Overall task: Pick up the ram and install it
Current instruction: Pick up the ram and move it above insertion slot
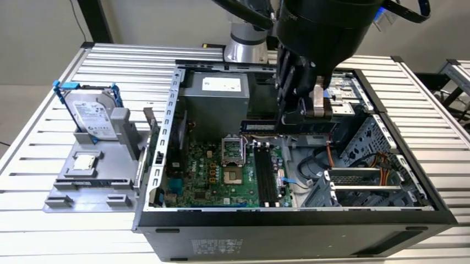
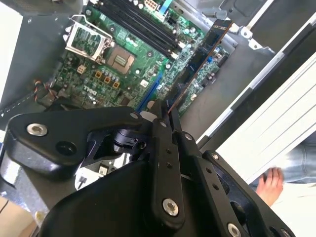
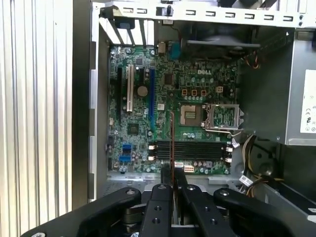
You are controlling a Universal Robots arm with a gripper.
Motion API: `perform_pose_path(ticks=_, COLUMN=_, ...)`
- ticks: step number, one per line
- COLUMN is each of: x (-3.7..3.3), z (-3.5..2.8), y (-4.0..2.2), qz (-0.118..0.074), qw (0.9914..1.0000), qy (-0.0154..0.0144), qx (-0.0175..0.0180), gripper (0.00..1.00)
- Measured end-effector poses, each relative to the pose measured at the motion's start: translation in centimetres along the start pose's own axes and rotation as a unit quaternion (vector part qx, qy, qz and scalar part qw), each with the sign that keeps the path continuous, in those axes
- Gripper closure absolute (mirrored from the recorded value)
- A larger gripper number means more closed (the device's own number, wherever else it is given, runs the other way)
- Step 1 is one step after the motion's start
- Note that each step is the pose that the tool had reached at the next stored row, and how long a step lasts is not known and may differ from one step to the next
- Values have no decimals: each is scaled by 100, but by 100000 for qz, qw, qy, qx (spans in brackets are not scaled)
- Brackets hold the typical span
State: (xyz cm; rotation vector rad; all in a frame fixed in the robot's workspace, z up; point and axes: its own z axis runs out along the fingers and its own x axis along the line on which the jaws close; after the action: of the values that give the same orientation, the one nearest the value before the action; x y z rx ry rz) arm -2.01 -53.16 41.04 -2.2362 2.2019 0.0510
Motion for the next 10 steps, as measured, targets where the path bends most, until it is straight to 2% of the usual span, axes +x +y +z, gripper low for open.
perform_pose_path(ticks=10, x=3, z=-5, y=-222, qz=-4, qw=100000, qy=-2, qx=-4, gripper=100)
